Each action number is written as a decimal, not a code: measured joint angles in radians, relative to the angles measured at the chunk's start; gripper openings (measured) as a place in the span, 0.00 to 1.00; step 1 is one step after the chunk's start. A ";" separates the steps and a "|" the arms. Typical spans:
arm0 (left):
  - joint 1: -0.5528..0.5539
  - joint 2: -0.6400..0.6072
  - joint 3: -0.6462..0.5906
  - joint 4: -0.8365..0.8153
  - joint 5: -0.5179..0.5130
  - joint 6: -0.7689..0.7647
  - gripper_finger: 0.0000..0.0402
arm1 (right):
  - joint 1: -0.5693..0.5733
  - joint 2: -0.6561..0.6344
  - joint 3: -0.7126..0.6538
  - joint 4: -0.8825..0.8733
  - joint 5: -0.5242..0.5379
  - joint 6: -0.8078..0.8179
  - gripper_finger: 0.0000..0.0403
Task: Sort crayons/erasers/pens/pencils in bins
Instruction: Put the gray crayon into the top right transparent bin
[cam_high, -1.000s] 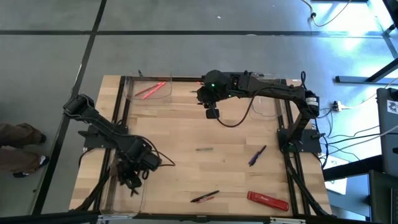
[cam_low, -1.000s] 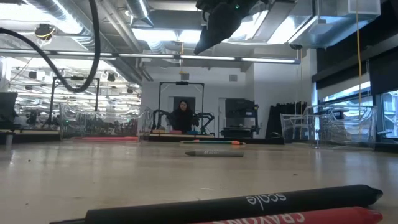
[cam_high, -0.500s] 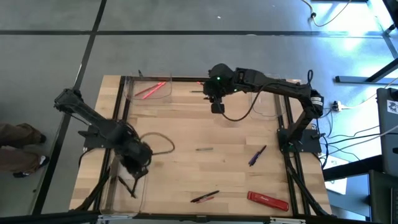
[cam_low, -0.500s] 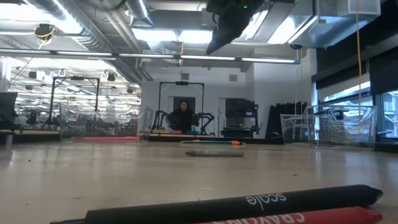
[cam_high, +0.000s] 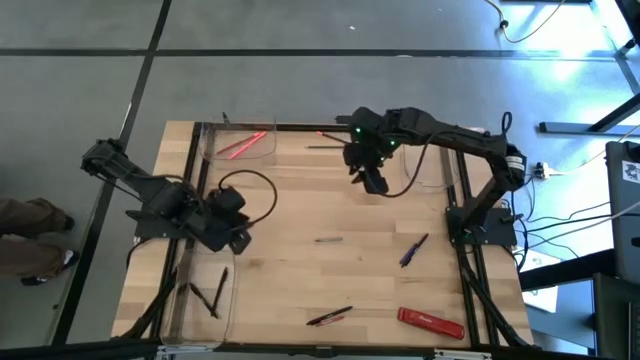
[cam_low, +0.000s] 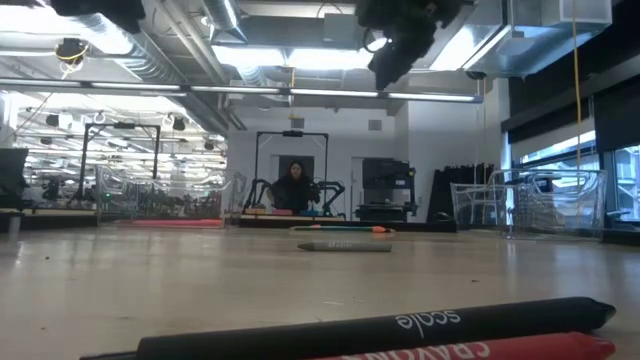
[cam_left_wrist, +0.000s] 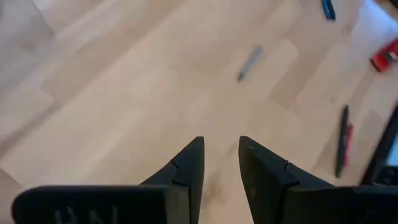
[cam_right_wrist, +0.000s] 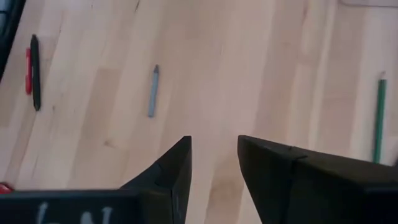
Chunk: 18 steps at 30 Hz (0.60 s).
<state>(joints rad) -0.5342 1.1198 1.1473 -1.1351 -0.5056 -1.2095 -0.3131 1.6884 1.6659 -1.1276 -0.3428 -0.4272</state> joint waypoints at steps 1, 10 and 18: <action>0.006 0.000 0.000 0.001 -0.007 0.015 0.23 | 0.005 -0.001 -0.011 0.006 0.000 -0.003 0.33; 0.081 -0.002 -0.021 -0.002 -0.010 0.156 0.23 | 0.079 0.002 -0.242 0.217 0.001 -0.074 0.33; 0.129 -0.002 -0.021 -0.002 -0.003 0.251 0.23 | 0.164 0.002 -0.455 0.544 -0.001 -0.079 0.33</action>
<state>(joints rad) -0.4048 1.1179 1.1263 -1.1366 -0.5083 -0.9587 -0.1490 1.6901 1.2105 -0.5839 -0.3433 -0.5064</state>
